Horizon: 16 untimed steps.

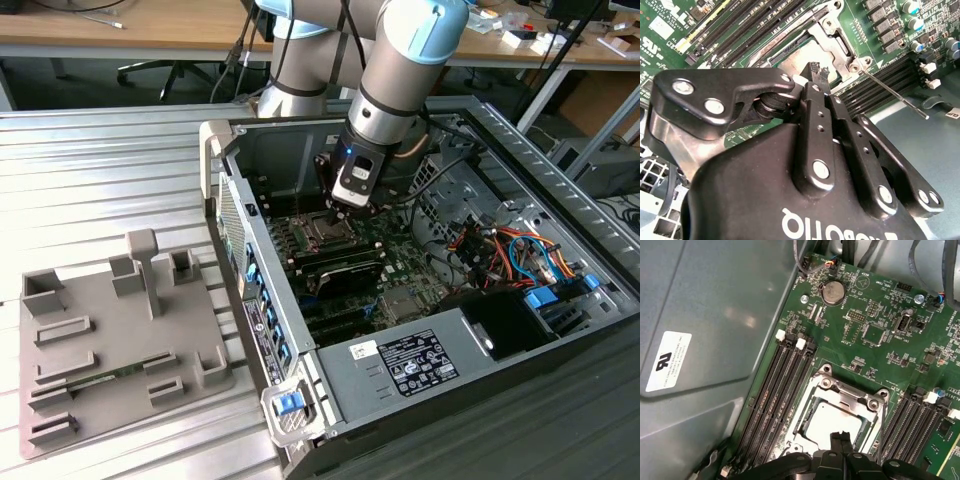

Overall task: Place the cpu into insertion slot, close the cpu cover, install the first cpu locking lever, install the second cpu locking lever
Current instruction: 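Install the first cpu locking lever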

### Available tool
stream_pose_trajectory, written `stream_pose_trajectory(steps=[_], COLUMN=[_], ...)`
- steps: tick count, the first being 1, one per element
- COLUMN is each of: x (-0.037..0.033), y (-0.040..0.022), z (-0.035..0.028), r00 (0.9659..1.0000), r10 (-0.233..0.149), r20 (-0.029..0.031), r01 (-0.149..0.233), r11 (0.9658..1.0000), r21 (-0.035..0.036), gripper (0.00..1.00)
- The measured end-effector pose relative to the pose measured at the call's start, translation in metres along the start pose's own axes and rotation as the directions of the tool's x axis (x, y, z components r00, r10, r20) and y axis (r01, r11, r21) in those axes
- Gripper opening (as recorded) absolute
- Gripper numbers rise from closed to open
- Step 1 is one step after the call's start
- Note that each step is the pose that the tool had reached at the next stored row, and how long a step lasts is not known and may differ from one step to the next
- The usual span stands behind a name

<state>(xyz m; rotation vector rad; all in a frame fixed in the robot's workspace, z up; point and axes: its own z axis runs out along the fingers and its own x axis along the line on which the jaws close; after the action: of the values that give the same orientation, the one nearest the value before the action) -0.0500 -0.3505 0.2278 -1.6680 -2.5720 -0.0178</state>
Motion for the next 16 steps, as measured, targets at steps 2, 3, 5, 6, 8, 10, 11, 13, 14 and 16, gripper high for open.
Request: stream_pose_trajectory(steps=[2, 3, 5, 6, 8, 10, 11, 13, 14, 16], x=[0.0, 0.0, 0.0, 0.0, 0.0, 0.0, 0.0, 0.0, 0.0, 0.0], y=[0.0, 0.0, 0.0, 0.0, 0.0, 0.0, 0.0, 0.0, 0.0, 0.0], z=[0.0, 0.0, 0.0, 0.0, 0.0, 0.0, 0.0, 0.0, 0.0, 0.0], r00=[0.9999, 0.9997, 0.9994, 0.9992, 0.9989, 0.9983, 0.998, 0.997, 0.9965, 0.9957], r10=[-0.016, -0.024, -0.034, -0.039, -0.046, -0.059, -0.063, -0.078, -0.083, -0.093], r20=[0.0006, 0.0008, 0.0011, 0.0012, 0.0014, 0.0017, 0.0019, 0.0022, 0.0024, 0.0027], r01=[0.016, 0.024, 0.034, 0.039, 0.046, 0.059, 0.063, 0.078, 0.083, 0.093], r11=[0.9999, 0.9997, 0.9994, 0.9992, 0.9989, 0.9983, 0.998, 0.997, 0.9965, 0.9957], r21=[0.0012, 0.0017, 0.0024, 0.0027, 0.0033, 0.0042, 0.0045, 0.0056, 0.0059, 0.0067], gripper=[0.11, 0.11, 0.11, 0.11, 0.11, 0.11, 0.11, 0.11, 0.11, 0.11])
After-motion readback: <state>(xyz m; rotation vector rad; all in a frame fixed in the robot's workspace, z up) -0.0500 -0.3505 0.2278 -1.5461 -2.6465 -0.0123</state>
